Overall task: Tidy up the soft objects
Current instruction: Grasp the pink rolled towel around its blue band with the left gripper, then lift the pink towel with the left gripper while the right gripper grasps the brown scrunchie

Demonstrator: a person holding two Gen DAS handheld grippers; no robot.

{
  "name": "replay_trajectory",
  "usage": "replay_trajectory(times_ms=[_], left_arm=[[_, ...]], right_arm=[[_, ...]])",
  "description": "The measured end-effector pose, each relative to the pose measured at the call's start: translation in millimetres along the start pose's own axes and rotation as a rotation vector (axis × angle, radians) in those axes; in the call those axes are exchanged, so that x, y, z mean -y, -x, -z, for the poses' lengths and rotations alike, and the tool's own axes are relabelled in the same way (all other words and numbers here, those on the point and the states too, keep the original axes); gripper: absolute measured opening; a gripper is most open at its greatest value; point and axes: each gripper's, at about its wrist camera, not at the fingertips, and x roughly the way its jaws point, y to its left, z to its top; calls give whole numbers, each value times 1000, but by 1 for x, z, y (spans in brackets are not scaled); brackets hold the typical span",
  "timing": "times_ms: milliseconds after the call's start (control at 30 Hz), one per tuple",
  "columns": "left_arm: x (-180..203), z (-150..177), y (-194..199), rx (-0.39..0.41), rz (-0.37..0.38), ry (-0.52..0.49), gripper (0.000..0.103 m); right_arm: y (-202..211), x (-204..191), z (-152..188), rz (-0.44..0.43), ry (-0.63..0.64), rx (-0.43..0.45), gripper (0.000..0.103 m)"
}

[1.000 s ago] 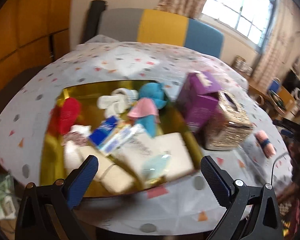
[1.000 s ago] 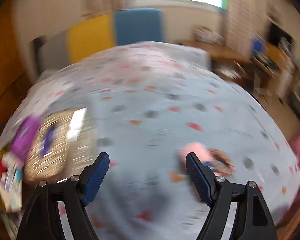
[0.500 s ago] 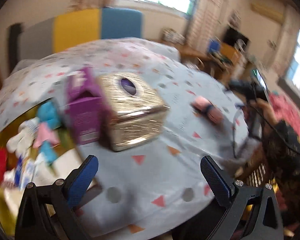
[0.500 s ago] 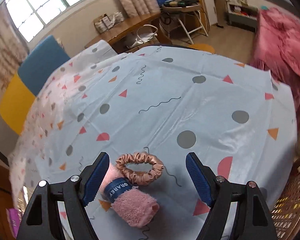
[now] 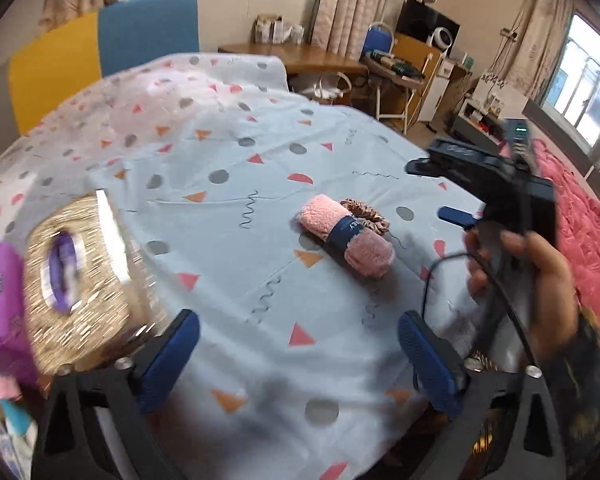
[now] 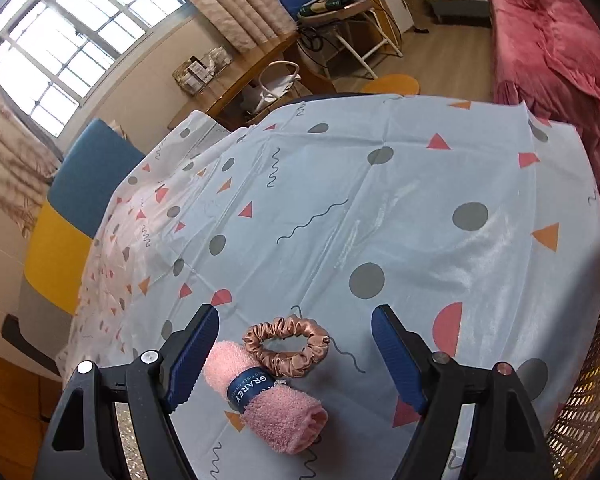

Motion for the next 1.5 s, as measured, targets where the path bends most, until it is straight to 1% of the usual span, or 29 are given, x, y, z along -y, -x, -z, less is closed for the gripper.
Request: replay_trajectory(times_ms=[67, 133, 233, 367, 433, 533, 600, 667, 700, 733, 767, 800, 900, 933, 1033, 1067, 1133, 1267, 1333, 1500], left_arm=[[1, -10, -19, -28, 15, 16, 92], [1, -21, -41, -58, 36, 60, 90], [5, -34, -68, -88, 68, 105, 79], [14, -49, -100, -127, 78, 130, 78], [17, -56, -116, -151, 99, 164, 78], [21, -65, -136, -175, 108, 213, 78], [24, -69, -152, -197, 108, 231, 78], [28, -69, -165, -217, 90, 226, 78], [29, -67, -170, -226, 81, 224, 74], [28, -64, -172, -226, 71, 218, 65], [28, -62, -168, -203, 68, 198, 48], [27, -61, -164, -195, 86, 175, 46], [10, -52, -149, -194, 124, 186, 44], [6, -47, -145, -196, 125, 180, 44], [-7, -28, -132, -210, 101, 153, 44], [-13, -21, -127, -212, 102, 144, 45], [-18, -10, -119, -207, 78, 133, 46], [-25, 3, -112, -198, 75, 122, 47], [-24, 6, -110, -184, 68, 107, 47], [-22, 12, -105, -148, 55, 94, 48]], right_arm=[[1, 1, 0, -12, -6, 0, 80], [0, 0, 0, -19, -1, -4, 80], [-1, -1, 1, -34, 2, -18, 80], [-1, -2, 1, -50, 6, -25, 80], [-1, -2, 2, -53, 5, -28, 80], [-3, -2, 2, -58, 8, -41, 80], [-4, -3, 2, -60, 8, -48, 80], [-5, -3, 2, -60, 8, -53, 80], [-6, -3, 2, -62, 6, -56, 80], [-6, -2, 2, -64, 4, -59, 80], [-6, -2, 2, -65, 3, -60, 80], [-6, -2, 3, -65, 2, -60, 80], [-8, -4, 4, -69, 12, -72, 80], [-9, -5, 4, -70, 16, -77, 80], [-13, -10, 7, -67, 42, -96, 80], [-15, -12, 8, -58, 56, -108, 80], [-23, -19, 10, -35, 89, -145, 80], [-44, -30, 11, 45, 171, -236, 80], [-54, -36, 8, 108, 224, -254, 80], [-86, -51, 3, 225, 363, -304, 80]])
